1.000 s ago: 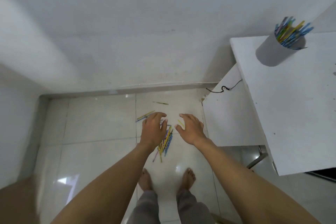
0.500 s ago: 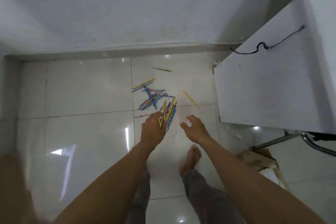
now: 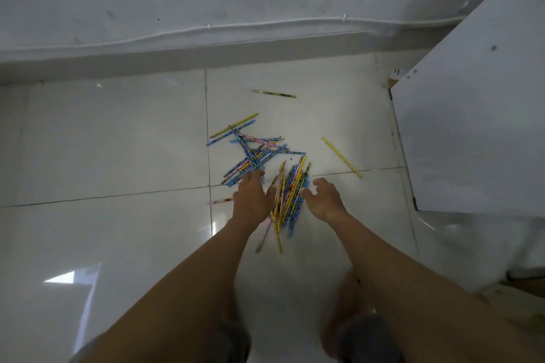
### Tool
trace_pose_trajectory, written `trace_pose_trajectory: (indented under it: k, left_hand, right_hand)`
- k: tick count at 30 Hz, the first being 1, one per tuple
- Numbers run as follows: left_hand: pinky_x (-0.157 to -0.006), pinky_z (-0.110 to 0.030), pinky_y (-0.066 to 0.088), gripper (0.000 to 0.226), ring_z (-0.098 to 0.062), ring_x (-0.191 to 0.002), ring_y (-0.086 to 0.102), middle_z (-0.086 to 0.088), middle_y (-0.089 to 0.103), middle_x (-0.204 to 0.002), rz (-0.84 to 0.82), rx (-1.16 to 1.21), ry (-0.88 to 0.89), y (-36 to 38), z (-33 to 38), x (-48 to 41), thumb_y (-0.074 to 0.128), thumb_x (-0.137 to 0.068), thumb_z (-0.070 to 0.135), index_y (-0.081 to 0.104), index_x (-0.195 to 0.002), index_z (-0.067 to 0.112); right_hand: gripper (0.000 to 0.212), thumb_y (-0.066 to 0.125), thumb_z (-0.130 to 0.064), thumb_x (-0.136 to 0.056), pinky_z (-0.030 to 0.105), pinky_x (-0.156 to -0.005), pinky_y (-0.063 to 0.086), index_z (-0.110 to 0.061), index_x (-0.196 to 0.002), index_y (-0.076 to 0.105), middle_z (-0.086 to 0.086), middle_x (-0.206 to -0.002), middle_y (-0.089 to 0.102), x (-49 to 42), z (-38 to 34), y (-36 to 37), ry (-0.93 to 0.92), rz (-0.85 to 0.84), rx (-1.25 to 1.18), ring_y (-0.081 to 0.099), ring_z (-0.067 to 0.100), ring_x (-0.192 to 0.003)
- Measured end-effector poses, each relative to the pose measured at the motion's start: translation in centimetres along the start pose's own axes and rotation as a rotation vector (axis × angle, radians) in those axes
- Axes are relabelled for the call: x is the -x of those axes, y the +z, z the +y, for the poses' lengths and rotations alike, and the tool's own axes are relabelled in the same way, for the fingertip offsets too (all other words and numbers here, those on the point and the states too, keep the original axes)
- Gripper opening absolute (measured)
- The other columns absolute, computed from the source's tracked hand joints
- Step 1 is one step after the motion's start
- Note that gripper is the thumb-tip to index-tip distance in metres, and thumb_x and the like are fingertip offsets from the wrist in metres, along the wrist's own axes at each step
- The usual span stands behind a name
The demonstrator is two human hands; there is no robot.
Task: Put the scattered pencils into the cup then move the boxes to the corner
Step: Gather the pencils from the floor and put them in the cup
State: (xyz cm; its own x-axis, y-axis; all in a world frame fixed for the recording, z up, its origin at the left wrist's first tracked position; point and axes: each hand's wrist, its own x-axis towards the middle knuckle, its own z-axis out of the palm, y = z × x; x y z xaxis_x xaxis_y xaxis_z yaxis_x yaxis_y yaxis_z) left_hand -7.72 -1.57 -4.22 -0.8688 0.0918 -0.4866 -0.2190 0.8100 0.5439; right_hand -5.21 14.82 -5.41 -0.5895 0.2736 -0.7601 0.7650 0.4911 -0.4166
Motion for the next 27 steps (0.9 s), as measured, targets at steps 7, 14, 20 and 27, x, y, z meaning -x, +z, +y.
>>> trace_pose_trajectory:
  k: [7,14,20,27]
  left_hand:
    - [-0.107,-0.052,0.031,0.057,-0.035,-0.133,0.034,-0.016,0.036,-0.143,0.131,-0.088,0.002,8.3,-5.3,-7.2,0.059,-0.090,0.029,0.035,-0.138,0.009]
    - [-0.109,-0.053,0.024,0.067,-0.036,-0.139,0.024,-0.017,0.024,-0.151,0.272,-0.189,0.042,12.7,-8.0,-9.0,0.055,-0.091,0.045,0.028,-0.145,0.016]
    - [-0.099,-0.050,0.033,0.074,-0.036,-0.125,0.040,-0.015,0.039,-0.137,0.255,-0.130,-0.006,13.8,-8.4,-7.1,0.056,-0.086,0.051,0.029,-0.142,0.010]
    - [-0.094,-0.045,0.039,0.069,-0.032,-0.119,0.043,-0.013,0.041,-0.131,0.140,-0.211,0.098,14.6,-9.0,-6.5,0.062,-0.083,0.037,0.031,-0.138,0.008]
  right_hand:
    - [0.059,0.053,-0.038,-0.096,0.035,-0.100,0.040,-0.007,-0.143,0.034,0.016,-0.144,0.038,-9.5,5.1,5.2,0.011,0.096,-0.046,0.044,0.031,-0.128]
    - [0.060,0.064,-0.042,-0.088,0.038,-0.082,0.043,-0.009,-0.129,0.035,0.014,-0.134,0.037,-11.8,7.2,9.4,-0.050,0.340,-0.068,0.043,0.035,-0.121]
    - [0.070,0.070,-0.045,-0.082,0.040,-0.079,0.042,-0.011,-0.129,0.032,0.013,-0.133,0.035,-11.0,6.3,11.1,-0.017,0.376,-0.052,0.040,0.035,-0.121]
    - [0.064,0.071,-0.035,-0.082,0.038,-0.077,0.042,-0.006,-0.127,0.035,0.015,-0.131,0.040,-11.7,5.6,10.8,-0.032,0.404,-0.060,0.046,0.036,-0.117]
